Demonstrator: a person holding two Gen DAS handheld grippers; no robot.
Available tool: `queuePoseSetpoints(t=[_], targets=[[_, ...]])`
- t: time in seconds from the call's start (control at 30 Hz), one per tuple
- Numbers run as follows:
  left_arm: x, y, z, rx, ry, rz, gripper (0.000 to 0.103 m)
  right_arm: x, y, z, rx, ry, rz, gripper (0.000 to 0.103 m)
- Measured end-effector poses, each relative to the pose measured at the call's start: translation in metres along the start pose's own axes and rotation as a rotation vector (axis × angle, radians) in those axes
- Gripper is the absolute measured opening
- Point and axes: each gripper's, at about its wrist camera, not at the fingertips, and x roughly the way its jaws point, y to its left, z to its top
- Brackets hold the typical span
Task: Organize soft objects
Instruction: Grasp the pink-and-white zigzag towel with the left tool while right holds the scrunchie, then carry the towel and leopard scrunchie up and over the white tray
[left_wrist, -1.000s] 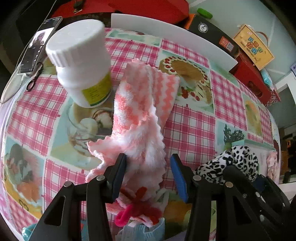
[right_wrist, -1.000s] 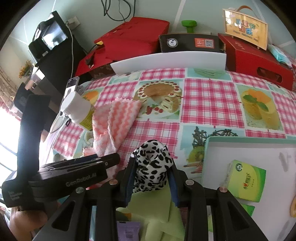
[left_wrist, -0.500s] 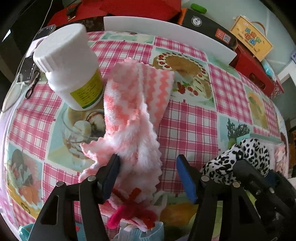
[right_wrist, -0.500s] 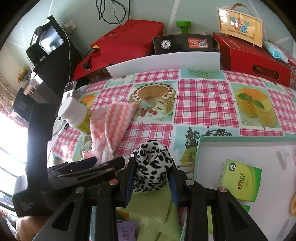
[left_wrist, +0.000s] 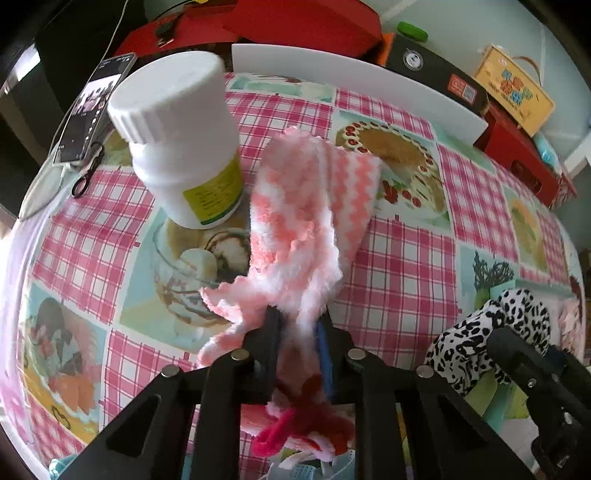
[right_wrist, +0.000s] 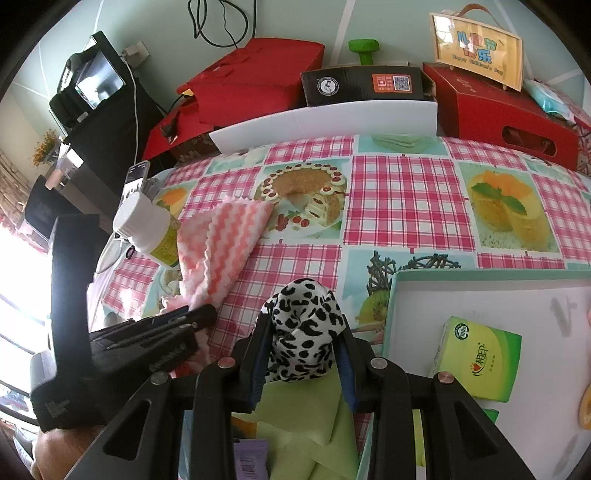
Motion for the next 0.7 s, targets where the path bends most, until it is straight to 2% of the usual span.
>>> queuePoseSetpoints(t=[0.43,0.7], targets=[[-0.006,0.021,0.002,-0.036,-0.007,-0.044,0.014,0.006,0.001,-0.001,-0.002,0.009,-0.006,0.035],[-0.027,0.025,0.003,-0.058,-0.041,-0.152,0.011,0.001,0.001,-0.001,0.002,-0.018,0.013,0.035]])
